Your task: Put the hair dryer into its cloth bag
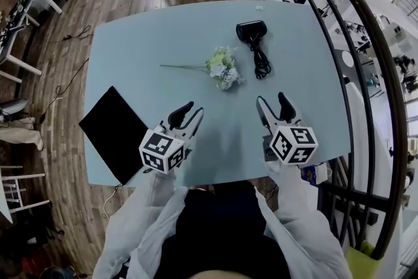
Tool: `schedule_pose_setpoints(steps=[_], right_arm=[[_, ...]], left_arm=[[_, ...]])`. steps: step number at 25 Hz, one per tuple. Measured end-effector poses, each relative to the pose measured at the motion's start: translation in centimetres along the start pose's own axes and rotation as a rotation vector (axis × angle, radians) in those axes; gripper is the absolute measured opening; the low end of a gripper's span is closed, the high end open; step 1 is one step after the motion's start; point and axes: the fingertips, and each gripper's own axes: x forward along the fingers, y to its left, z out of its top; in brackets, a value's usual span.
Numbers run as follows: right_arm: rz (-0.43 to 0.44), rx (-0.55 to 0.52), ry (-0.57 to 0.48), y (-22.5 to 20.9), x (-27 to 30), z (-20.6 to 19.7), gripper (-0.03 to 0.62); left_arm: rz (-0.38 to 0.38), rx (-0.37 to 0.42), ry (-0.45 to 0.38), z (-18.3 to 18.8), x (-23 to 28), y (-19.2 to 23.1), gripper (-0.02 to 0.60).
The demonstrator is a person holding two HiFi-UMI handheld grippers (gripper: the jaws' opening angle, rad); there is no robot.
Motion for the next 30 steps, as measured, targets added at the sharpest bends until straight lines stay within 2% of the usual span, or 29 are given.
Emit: schedule_pose_setpoints(steps=[3, 7, 12, 17, 22, 27, 30], right_arm=[[0.008, 0.001, -0.03, -0.8, 2.0, 2.5, 0.319], [-0.001, -0.012, -0.039, -2.2, 5.4, 5.0, 0.335], [-0.017, -0.049, 0.009, -4.3, 9.6, 6.2, 0.352], [-0.027, -0.068, 0.07, -6.2, 14.0, 5.8, 0.36], [-0.044, -0.083, 0.162, -8.6, 18.5, 3.1, 0.38], [-0.048, -0.131, 0.308, -10.7, 23.3, -0.8, 0.44], [-0.076, -0.115, 0.37, -11.7, 25.1, -2.9, 0.43]], left_arm=[[0.001, 0.044, 0.011, 1.2, 2.3, 0.8, 0.135], [-0.001, 0.051, 0.011, 2.5, 5.3, 2.1, 0.135], [0.024, 0.041, 0.009, 3.8, 8.8, 4.4, 0.135], [0.069, 0.016, 0.021, 4.1, 11.7, 7.5, 0.135], [0.099, -0.006, 0.042, 3.6, 13.9, 9.9, 0.135], [0.123, -0.058, 0.065, 2.3, 15.6, 12.4, 0.135], [0.134, -0.065, 0.083, 1.6, 16.0, 13.0, 0.135]])
